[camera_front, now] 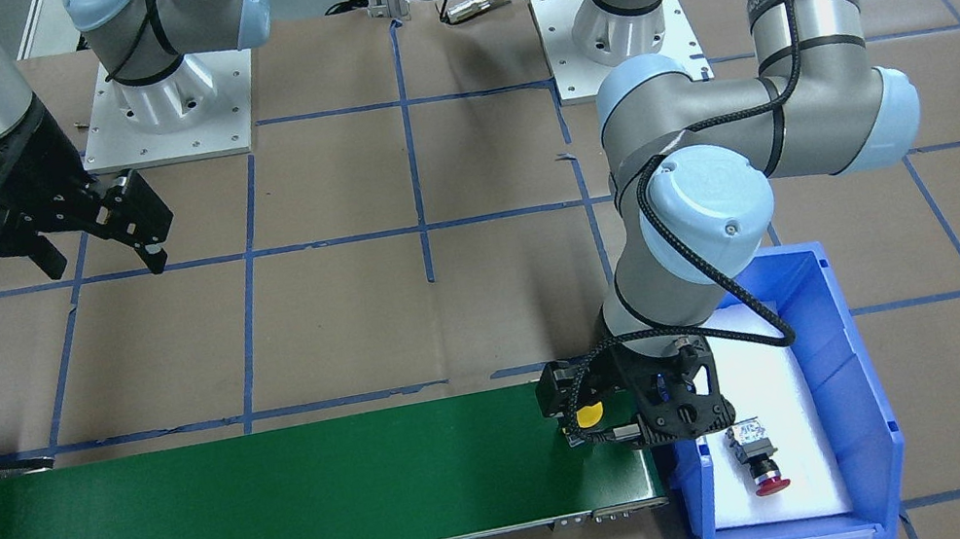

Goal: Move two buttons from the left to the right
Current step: 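Move the left gripper back over the red button in the bin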

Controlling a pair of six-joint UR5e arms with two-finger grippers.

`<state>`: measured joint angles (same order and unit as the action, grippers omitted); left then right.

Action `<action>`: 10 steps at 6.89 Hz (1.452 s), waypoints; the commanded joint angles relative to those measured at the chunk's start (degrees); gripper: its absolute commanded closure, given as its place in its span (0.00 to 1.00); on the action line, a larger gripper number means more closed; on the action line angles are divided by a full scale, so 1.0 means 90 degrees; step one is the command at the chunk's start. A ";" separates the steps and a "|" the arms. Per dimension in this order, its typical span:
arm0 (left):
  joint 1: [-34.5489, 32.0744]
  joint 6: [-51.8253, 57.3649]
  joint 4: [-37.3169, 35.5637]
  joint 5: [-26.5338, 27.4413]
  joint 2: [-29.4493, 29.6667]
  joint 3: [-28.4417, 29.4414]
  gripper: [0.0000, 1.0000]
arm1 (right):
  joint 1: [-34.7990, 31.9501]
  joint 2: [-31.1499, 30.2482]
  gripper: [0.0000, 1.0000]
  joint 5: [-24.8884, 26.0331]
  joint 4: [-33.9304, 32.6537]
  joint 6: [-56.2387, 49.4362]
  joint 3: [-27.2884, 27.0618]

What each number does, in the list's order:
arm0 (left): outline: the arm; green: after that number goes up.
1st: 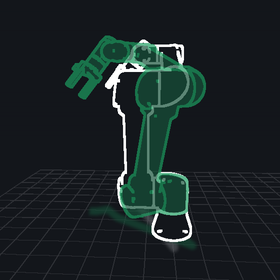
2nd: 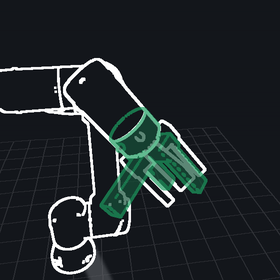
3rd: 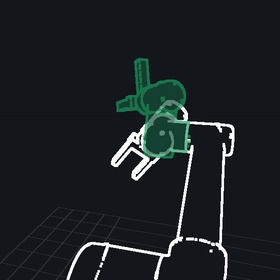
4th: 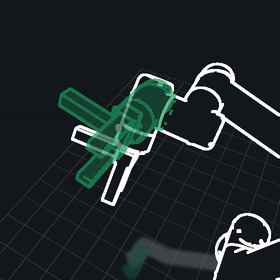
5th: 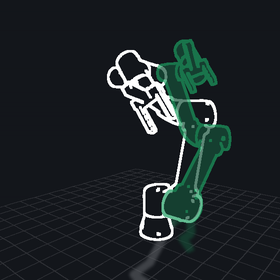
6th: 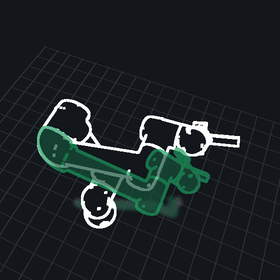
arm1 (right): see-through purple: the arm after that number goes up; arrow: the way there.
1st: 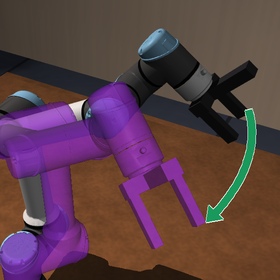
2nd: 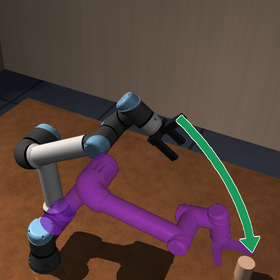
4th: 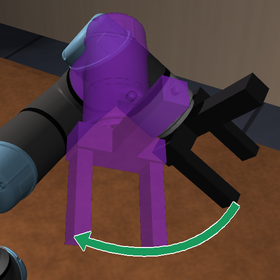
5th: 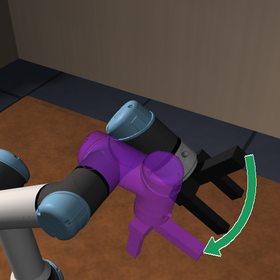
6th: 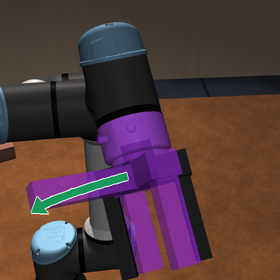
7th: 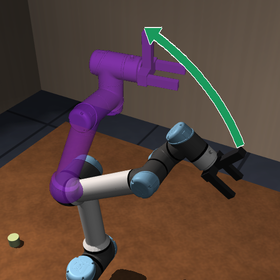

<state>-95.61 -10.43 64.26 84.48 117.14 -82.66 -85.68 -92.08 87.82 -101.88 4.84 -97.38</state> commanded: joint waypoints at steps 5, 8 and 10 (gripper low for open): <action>0.0613 0.0346 0.1278 0.0477 0.0157 0.0962 0.00 | 0.0048 0.0046 0.00 -0.0022 0.0031 0.0028 -0.0029; 0.1344 0.1624 0.1278 0.0409 0.0479 0.0991 0.00 | 0.0029 0.0046 0.00 -0.0022 0.0021 -0.0040 -0.0029; 0.1590 0.1938 0.1151 0.0370 0.0820 0.1040 0.00 | 0.0047 0.0026 0.00 -0.0022 0.0012 -0.0010 -0.0029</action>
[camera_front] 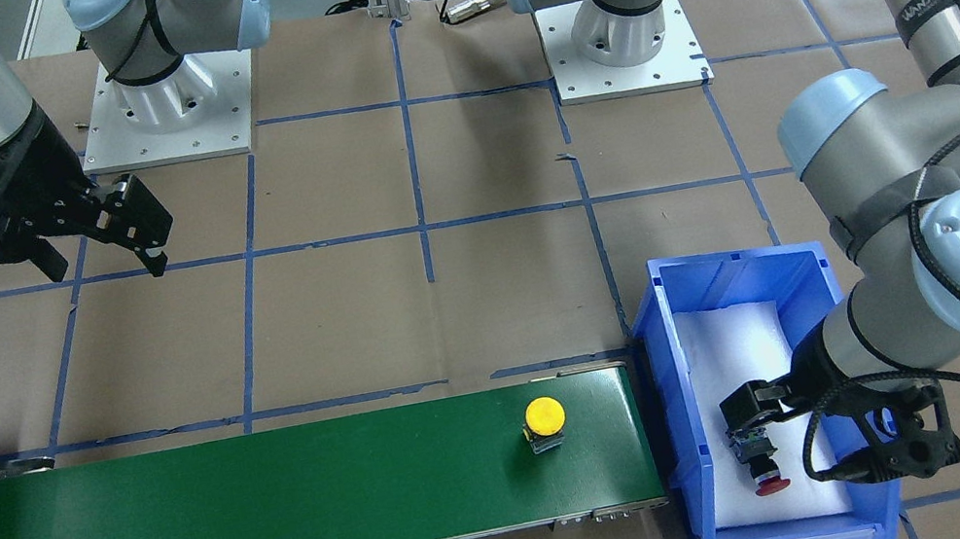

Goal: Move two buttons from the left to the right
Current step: 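Move the left gripper back over the red button in the bin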

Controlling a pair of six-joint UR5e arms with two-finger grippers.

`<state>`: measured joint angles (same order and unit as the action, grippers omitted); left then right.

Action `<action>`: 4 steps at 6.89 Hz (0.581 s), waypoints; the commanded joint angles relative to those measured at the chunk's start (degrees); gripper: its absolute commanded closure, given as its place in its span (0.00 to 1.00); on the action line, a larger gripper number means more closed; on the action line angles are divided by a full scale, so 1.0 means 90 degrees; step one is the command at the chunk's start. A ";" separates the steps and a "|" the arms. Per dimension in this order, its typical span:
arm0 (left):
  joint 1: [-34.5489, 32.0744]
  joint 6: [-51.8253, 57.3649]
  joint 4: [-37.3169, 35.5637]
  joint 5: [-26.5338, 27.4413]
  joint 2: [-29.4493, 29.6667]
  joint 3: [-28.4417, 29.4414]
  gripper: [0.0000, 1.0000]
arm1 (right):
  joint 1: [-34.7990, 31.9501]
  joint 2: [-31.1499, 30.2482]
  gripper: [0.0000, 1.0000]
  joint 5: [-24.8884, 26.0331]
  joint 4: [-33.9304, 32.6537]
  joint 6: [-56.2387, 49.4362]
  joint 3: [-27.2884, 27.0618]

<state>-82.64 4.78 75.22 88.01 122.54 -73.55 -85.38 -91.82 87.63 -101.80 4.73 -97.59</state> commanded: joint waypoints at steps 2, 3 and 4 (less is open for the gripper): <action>0.0159 0.0269 -0.0767 -0.0023 0.0524 0.0056 0.00 | -0.0015 -0.0023 0.00 0.0000 -0.0007 0.0041 0.0004; 0.0159 0.0260 -0.0867 -0.0033 0.0632 0.0057 0.00 | -0.0025 -0.0032 0.00 -0.0010 -0.0007 0.0041 0.0013; 0.0159 0.0250 -0.1042 -0.0139 0.0720 0.0008 0.00 | 0.0004 -0.0032 0.00 0.0000 -0.0007 0.0041 0.0004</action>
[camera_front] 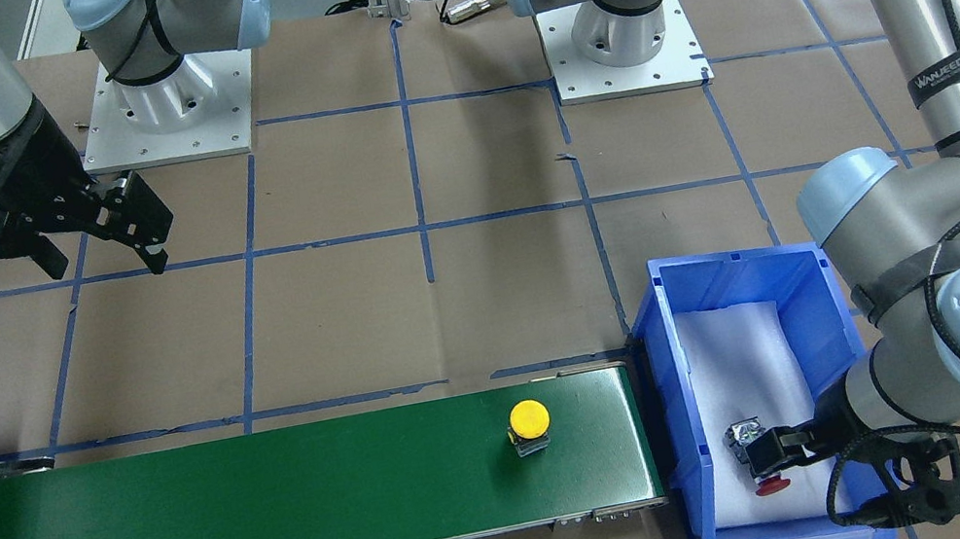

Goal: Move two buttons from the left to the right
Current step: 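Lower the left gripper and grasp the red mushroom button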

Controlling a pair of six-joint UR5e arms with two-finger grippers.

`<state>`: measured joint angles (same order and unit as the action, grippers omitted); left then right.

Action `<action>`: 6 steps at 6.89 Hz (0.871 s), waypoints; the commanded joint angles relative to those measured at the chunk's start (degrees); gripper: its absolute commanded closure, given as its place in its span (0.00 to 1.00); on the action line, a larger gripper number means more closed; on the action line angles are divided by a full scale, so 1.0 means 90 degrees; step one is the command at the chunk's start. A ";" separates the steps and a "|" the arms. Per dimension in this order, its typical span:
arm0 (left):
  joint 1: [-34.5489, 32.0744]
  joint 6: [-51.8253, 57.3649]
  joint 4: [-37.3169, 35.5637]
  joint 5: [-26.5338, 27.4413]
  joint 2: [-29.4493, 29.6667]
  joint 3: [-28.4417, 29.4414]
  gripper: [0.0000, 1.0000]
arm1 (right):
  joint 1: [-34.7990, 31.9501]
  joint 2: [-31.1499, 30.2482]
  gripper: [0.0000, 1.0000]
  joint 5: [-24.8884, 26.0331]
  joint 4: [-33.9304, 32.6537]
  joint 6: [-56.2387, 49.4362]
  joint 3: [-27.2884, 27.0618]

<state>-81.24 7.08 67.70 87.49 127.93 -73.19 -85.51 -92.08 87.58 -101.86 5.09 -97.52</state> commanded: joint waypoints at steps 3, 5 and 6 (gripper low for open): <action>0.0003 -0.0054 -0.0578 -0.0239 0.0287 -0.0051 0.06 | 0.0009 -0.0004 0.00 -0.0004 0.0000 0.0001 0.0016; -0.0007 -0.0151 -0.0657 -0.0239 0.0336 -0.0061 0.10 | 0.0048 0.0006 0.00 -0.0004 -0.0010 -0.0047 0.0016; -0.0007 -0.0152 -0.0676 -0.0239 0.0337 -0.0061 0.12 | 0.0048 0.0006 0.00 -0.0004 -0.0010 -0.0047 0.0006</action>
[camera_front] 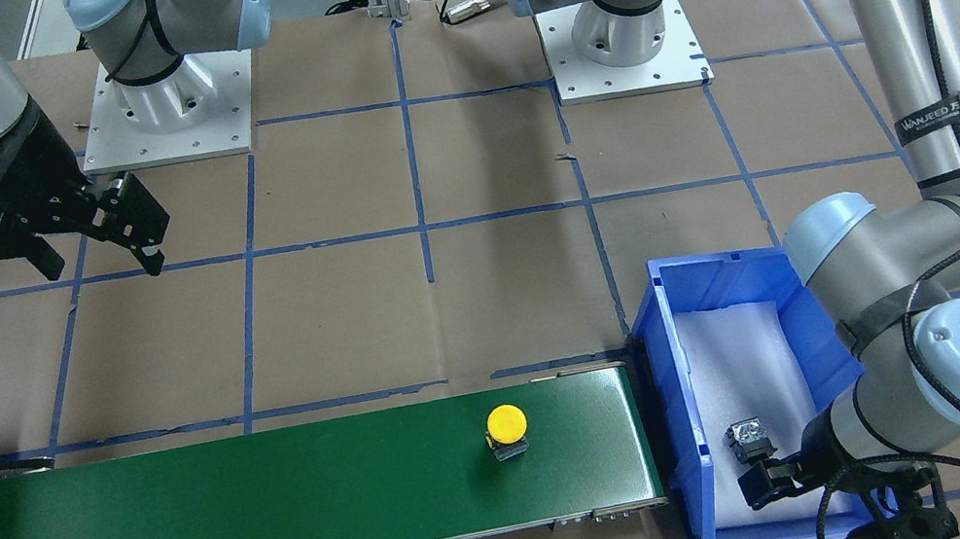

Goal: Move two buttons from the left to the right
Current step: 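Lower the left gripper and grasp the red mushroom button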

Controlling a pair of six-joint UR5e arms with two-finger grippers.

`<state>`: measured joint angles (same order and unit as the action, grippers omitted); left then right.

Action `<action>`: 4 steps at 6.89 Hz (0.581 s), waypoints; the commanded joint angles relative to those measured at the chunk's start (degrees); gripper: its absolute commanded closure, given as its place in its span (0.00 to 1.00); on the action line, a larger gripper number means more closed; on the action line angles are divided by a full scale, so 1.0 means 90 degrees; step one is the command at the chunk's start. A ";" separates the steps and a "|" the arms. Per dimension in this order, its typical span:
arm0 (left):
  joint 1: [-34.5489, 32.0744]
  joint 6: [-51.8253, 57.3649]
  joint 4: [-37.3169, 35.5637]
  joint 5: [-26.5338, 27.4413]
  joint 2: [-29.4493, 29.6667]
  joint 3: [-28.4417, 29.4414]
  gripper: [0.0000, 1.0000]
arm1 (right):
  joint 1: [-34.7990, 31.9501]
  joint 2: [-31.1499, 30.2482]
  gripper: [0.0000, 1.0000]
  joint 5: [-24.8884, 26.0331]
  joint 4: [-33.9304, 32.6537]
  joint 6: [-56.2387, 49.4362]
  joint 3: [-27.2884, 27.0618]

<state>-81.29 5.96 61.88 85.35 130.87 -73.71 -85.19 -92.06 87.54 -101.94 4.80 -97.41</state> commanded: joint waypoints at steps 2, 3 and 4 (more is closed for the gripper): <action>-0.0001 -0.0134 -0.0069 -0.0011 0.0009 -0.0100 0.13 | 0.0012 0.0014 0.00 0.0000 -0.0001 -0.0016 -0.0017; -0.0011 -0.0299 -0.0069 -0.0088 0.0077 -0.0101 0.13 | 0.0012 0.0014 0.00 0.0010 0.0009 -0.0025 -0.0017; -0.0011 -0.0340 -0.0069 -0.0089 0.0107 -0.0082 0.13 | 0.0022 0.0014 0.00 0.0010 0.0009 -0.0025 -0.0017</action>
<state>-81.36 3.71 61.28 84.77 131.44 -74.50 -85.05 -91.94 87.60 -101.89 4.60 -97.55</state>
